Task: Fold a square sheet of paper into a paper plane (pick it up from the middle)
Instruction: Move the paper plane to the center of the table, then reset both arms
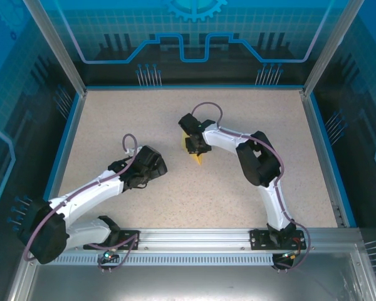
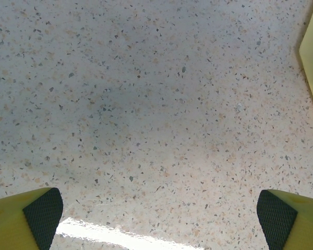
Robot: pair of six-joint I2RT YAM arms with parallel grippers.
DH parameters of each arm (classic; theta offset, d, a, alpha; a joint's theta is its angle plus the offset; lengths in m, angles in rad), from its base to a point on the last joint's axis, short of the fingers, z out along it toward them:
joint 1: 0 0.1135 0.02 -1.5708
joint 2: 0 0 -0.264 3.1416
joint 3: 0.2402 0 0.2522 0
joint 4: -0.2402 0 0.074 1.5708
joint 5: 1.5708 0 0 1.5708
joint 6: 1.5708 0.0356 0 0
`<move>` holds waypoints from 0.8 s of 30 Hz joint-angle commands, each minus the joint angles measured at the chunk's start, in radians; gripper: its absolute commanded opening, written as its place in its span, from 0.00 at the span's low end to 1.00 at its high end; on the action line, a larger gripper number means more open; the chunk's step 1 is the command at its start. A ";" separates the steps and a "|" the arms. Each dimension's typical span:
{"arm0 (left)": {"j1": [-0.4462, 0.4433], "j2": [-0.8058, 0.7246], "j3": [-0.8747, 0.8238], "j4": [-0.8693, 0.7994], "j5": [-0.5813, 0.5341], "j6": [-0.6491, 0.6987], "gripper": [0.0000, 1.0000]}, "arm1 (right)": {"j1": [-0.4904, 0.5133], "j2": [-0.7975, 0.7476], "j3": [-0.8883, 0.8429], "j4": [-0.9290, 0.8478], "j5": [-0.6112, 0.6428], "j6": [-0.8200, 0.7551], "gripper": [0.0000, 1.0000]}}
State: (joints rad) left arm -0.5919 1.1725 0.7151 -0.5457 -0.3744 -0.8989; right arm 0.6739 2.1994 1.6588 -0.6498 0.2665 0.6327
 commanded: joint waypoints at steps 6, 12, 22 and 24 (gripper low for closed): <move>0.006 -0.034 0.016 -0.059 -0.056 -0.015 0.99 | 0.024 -0.192 0.037 -0.064 0.041 -0.005 0.49; 0.019 -0.035 0.089 -0.120 -0.133 0.011 0.99 | 0.011 -0.381 -0.039 -0.035 0.064 -0.016 0.63; 0.157 -0.116 0.129 -0.074 -0.327 0.292 0.99 | -0.133 -0.792 -0.390 0.136 0.347 -0.234 0.99; 0.182 -0.146 0.095 0.003 -0.393 0.372 0.99 | -0.198 -0.862 -0.496 0.196 0.414 -0.261 0.99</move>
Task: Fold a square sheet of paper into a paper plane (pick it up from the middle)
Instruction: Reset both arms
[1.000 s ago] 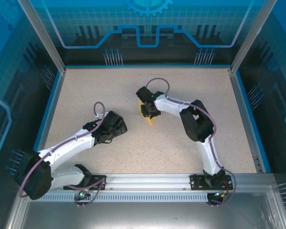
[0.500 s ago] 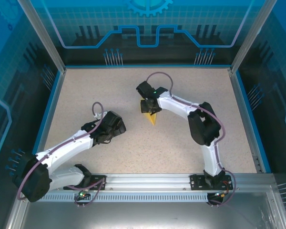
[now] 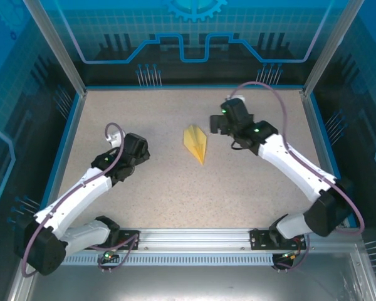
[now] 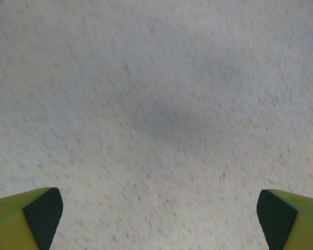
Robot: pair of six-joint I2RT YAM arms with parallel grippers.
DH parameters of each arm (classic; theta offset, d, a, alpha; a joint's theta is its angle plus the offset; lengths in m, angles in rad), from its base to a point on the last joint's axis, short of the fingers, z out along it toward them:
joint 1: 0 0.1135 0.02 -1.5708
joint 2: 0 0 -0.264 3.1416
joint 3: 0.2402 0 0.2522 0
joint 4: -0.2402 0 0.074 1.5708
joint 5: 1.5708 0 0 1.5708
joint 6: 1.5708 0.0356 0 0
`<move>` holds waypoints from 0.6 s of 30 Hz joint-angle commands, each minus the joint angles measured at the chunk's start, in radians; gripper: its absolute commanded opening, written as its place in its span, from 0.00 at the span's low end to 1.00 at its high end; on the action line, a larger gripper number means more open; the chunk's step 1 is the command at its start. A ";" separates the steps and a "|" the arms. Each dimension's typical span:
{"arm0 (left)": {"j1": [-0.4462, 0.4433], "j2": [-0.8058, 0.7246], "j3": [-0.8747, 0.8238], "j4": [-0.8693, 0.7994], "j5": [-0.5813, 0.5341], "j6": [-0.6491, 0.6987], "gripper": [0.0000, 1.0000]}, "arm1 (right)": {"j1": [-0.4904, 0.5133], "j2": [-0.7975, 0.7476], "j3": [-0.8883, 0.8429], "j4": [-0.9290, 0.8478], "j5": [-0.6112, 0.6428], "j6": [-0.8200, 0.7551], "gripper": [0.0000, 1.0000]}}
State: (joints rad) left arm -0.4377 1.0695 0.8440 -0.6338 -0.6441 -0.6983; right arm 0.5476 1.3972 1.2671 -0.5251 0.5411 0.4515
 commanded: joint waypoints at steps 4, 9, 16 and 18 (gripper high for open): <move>0.095 -0.096 -0.157 0.284 -0.229 0.251 0.99 | -0.199 -0.203 -0.366 0.322 0.164 -0.166 0.99; 0.163 -0.147 -0.329 0.592 -0.216 0.396 0.99 | -0.342 -0.325 -0.651 0.601 0.110 -0.230 0.99; 0.287 -0.060 -0.508 1.029 0.046 0.564 0.99 | -0.385 -0.277 -0.823 0.891 0.037 -0.287 0.99; 0.310 -0.011 -0.514 1.082 0.106 0.602 0.99 | -0.385 -0.238 -0.856 0.973 0.018 -0.299 0.99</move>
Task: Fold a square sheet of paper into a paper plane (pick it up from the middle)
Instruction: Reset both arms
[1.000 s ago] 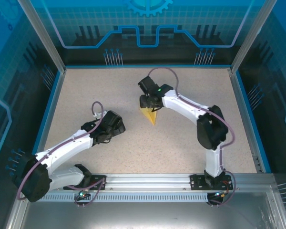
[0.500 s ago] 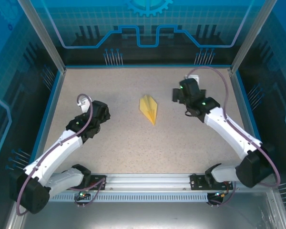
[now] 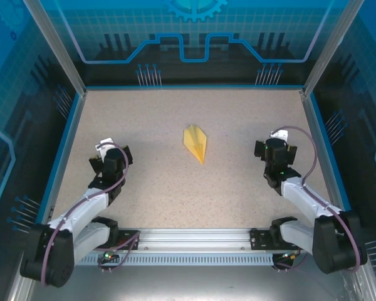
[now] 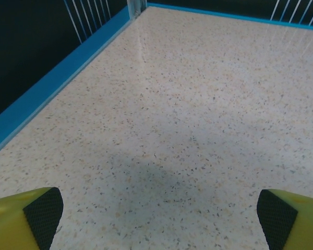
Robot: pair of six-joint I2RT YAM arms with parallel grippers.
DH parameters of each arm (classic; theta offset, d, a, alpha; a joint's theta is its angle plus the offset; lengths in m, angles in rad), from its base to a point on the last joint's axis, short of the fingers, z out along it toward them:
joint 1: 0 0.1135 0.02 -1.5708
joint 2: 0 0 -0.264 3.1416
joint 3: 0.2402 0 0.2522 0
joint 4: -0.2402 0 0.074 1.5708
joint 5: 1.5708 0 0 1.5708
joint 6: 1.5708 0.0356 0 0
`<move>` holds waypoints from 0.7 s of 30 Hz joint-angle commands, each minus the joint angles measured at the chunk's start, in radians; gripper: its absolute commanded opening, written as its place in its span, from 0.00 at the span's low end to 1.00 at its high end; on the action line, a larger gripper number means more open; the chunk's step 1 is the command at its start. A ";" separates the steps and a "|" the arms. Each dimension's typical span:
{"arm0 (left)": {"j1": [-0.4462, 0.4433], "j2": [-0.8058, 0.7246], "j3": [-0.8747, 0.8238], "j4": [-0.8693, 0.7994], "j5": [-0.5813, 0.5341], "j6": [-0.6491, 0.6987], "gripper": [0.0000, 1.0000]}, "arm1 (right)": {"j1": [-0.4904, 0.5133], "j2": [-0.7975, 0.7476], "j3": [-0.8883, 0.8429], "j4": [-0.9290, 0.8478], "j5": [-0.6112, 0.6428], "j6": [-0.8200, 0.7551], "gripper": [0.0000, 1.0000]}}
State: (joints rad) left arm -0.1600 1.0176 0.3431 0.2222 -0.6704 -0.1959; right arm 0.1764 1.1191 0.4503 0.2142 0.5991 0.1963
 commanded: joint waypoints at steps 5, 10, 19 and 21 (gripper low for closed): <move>0.060 0.131 -0.042 0.401 0.308 0.197 0.99 | -0.017 0.140 -0.060 0.368 -0.105 -0.096 0.99; 0.109 0.207 -0.052 0.532 0.455 0.198 0.99 | -0.017 0.206 -0.071 0.478 -0.168 -0.156 0.99; 0.121 0.422 -0.015 0.666 0.550 0.209 0.99 | -0.049 0.336 -0.081 0.618 -0.319 -0.195 0.99; 0.121 0.462 -0.011 0.691 0.549 0.209 0.99 | -0.055 0.363 -0.080 0.639 -0.338 -0.196 0.99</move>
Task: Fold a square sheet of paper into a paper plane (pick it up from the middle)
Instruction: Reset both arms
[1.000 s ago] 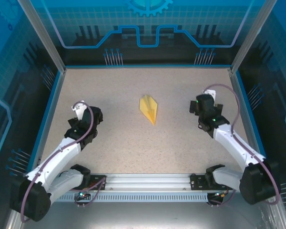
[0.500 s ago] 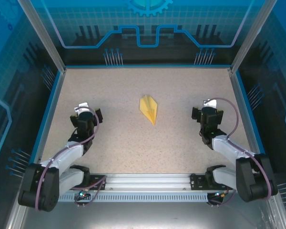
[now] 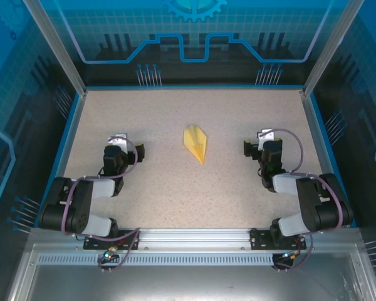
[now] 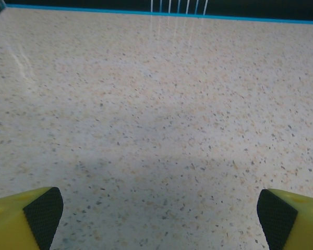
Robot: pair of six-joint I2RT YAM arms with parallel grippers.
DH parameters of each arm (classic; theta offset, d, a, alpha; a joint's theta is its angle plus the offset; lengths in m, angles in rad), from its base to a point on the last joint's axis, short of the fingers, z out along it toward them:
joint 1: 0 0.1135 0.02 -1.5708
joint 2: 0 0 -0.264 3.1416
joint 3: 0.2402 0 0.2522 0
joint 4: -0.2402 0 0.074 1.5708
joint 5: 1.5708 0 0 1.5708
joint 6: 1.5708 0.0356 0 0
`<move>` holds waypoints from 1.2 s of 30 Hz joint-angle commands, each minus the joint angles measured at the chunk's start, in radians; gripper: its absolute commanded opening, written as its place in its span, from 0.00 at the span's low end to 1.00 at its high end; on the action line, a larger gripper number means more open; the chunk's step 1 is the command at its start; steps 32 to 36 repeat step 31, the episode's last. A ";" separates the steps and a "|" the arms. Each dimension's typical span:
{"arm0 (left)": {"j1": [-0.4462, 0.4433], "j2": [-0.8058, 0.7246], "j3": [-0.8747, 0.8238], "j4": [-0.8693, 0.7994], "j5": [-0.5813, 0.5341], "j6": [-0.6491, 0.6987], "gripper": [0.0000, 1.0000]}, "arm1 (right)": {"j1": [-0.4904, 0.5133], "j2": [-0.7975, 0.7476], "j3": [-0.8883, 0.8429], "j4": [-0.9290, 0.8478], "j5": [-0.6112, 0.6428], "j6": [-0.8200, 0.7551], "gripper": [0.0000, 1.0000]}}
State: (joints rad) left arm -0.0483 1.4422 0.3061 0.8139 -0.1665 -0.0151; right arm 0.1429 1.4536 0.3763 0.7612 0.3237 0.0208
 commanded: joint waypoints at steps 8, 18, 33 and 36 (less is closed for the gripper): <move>0.021 0.073 0.103 -0.016 0.019 0.006 0.99 | -0.042 0.048 0.027 0.044 -0.041 0.015 0.99; 0.025 0.074 0.104 -0.015 0.025 0.004 0.99 | -0.043 0.048 0.028 0.043 -0.043 0.014 0.99; 0.025 0.075 0.108 -0.023 0.031 0.004 0.99 | -0.042 0.047 0.024 0.048 -0.048 0.011 0.99; 0.025 0.075 0.108 -0.023 0.031 0.004 0.99 | -0.042 0.047 0.024 0.048 -0.048 0.011 0.99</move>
